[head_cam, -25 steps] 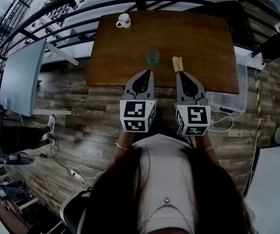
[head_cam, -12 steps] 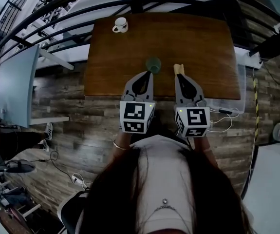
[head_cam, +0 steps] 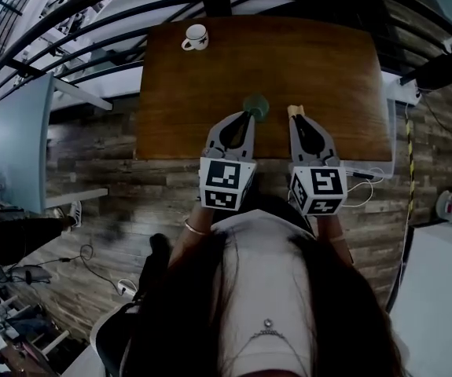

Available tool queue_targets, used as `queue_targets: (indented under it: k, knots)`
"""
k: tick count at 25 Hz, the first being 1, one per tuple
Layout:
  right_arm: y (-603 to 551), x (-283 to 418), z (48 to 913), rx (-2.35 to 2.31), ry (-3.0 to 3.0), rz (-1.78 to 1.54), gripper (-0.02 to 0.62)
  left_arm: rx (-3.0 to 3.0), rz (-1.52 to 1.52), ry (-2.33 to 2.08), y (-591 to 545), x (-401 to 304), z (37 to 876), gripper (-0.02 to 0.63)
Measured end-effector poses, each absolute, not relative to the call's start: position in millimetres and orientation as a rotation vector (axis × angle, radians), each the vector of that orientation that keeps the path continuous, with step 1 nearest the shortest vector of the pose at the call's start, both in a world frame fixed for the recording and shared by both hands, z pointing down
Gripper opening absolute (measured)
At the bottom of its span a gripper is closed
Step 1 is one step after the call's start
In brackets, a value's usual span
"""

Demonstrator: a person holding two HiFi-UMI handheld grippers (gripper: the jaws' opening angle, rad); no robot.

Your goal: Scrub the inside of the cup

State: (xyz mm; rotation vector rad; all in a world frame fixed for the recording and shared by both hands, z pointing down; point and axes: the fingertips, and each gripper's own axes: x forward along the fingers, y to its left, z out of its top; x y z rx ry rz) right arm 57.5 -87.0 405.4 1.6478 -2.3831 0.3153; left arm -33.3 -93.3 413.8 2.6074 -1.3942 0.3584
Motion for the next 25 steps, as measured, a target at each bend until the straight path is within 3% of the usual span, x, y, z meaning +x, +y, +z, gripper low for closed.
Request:
queue_targets:
  k: [8, 12, 25]
  knots:
    - [-104.9, 64.9, 421.0, 1.623, -2.341, 0.342, 0.041, 2.595, 0.381, -1.359, -109.9, -29.8, 432.9, 0.015]
    - [-111.0, 67.8, 434.7, 1.587, -2.334, 0.367, 0.072, 2.59, 0.4, -1.352, -115.2, -26.5, 445.8, 0.074]
    - [-134.7, 70.7, 483.0, 1.438, -2.313, 0.418, 0.113, 2.512, 0.447, -1.426, -131.9, -34.4, 494.5, 0.179]
